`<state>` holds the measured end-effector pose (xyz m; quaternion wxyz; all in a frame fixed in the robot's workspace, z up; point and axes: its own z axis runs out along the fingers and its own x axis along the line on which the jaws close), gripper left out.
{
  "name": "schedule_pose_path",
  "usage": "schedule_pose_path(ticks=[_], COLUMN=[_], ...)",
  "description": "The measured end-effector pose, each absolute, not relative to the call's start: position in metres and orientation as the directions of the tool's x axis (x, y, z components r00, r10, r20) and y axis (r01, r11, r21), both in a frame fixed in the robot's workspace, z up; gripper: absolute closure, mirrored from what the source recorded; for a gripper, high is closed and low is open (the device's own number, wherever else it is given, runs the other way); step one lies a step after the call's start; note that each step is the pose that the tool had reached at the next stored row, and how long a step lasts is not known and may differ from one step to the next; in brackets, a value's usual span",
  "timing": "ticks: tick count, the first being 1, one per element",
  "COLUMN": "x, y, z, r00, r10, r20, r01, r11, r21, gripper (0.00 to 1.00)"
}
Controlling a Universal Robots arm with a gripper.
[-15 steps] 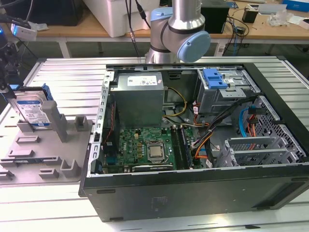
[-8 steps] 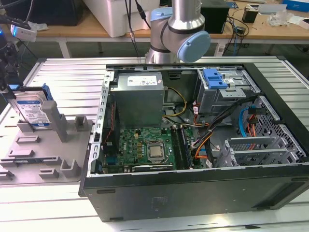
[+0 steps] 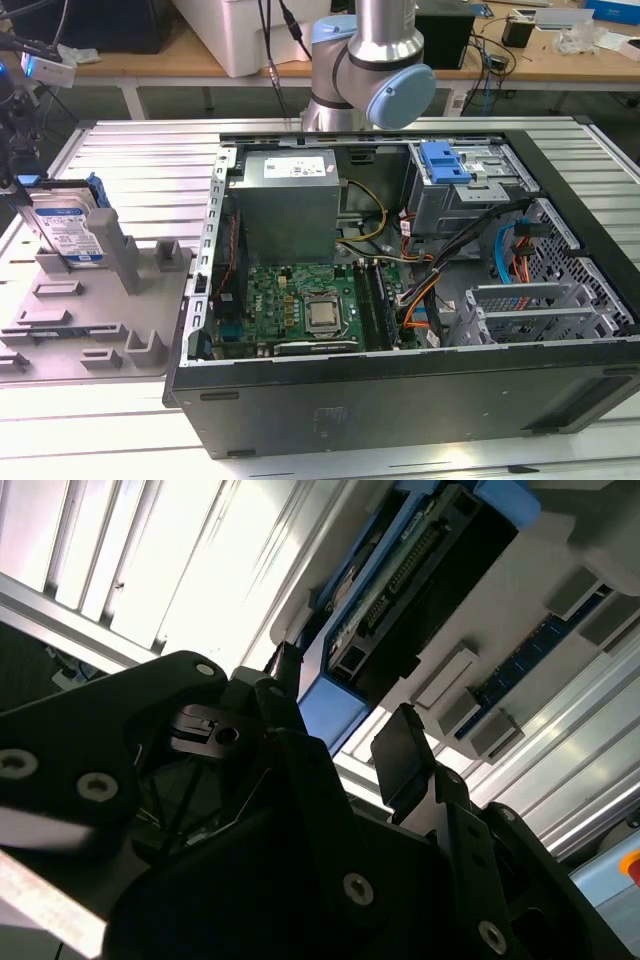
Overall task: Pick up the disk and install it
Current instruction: 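Pick up the disk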
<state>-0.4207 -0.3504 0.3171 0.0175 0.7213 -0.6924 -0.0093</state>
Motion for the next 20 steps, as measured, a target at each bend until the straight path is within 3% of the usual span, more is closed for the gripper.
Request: schedule_pose_path(ticks=[20], x=[-0.4210], y=[-0.3473], z=[0.3107], r00=[0.041], r10=[-0.999], r20=[0.011], r01=[-0.998], r11=[-0.041], r21=[0.038], gripper=[0.44])
